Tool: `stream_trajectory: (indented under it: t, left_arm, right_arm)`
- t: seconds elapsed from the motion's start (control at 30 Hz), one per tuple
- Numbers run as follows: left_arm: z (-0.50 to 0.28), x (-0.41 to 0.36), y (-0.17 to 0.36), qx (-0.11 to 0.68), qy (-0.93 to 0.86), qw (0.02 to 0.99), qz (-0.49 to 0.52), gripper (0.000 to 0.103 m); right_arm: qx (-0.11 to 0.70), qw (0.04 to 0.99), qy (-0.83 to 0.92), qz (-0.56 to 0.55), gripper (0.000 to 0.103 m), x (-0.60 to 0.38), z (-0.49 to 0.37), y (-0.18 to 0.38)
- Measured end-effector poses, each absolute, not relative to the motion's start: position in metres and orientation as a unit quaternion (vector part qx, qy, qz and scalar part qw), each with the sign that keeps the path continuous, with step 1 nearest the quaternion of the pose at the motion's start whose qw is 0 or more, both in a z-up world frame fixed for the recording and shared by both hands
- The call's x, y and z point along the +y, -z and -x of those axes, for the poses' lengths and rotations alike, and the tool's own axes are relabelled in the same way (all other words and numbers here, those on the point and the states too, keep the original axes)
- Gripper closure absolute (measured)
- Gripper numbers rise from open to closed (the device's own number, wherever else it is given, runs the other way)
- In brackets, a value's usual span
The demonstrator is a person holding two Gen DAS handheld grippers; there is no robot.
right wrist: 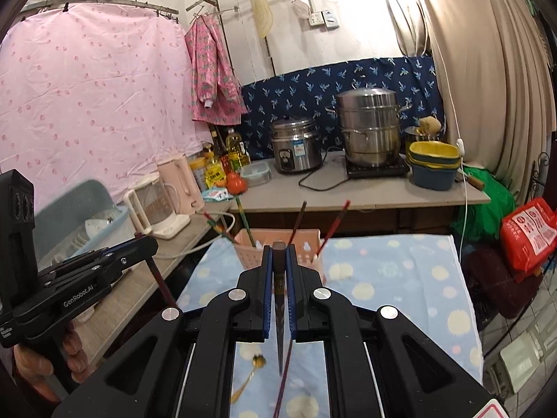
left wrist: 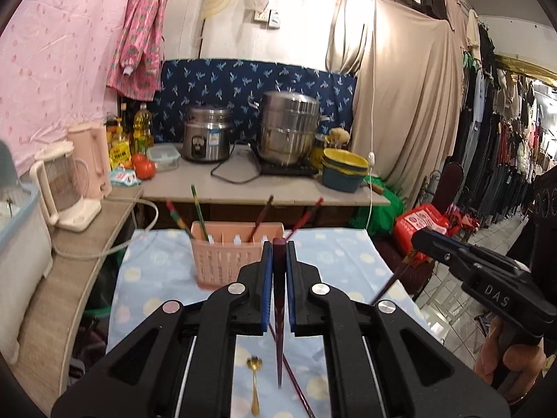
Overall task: Organize utensils
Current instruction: 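Carry both chopsticks to the pink basket and open both tools to drop them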
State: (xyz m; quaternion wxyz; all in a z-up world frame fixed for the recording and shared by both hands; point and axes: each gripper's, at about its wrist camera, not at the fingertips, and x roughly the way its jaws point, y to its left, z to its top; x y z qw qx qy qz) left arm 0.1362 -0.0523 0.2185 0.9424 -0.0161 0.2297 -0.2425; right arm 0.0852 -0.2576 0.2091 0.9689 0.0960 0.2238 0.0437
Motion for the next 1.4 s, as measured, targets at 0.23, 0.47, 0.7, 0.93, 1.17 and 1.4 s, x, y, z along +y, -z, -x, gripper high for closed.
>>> stream_trajectory:
  t: [0.23, 0.47, 0.7, 0.93, 1.17, 1.4]
  left_arm:
    - [-0.200, -0.062, -0.265, 0.177, 0.229, 0.957, 0.020, 0.096]
    - [-0.269, -0.079, -0.278, 0.158, 0.210, 0.965, 0.016, 0.096]
    - [-0.322, -0.086, -0.261, 0.173, 0.193, 0.966, 0.021, 0.096]
    - [-0.351, -0.093, -0.232, 0.197, 0.195, 0.961, 0.023, 0.096]
    - [-0.347, -0.092, -0.218, 0.186, 0.159, 0.970, 0.011, 0.048]
    - [-0.326, -0.083, -0.208, 0.199, 0.161, 0.967, 0.011, 0.048]
  right_arm:
    - [0.197, 0.975, -0.032, -0.097, 0.096, -0.267, -0.156, -0.242]
    - [0.195, 0.975, -0.019, -0.102, 0.096, -0.277, -0.236, -0.250]
    - [0.219, 0.970, -0.013, -0.103, 0.096, -0.277, -0.293, -0.224]
    - [0.246, 0.964, -0.007, -0.097, 0.096, -0.280, -0.326, -0.193]
    - [0.221, 0.971, 0.021, -0.086, 0.048, -0.283, -0.312, -0.191]
    - [0.218, 0.972, 0.013, -0.091, 0.048, -0.283, -0.282, -0.193]
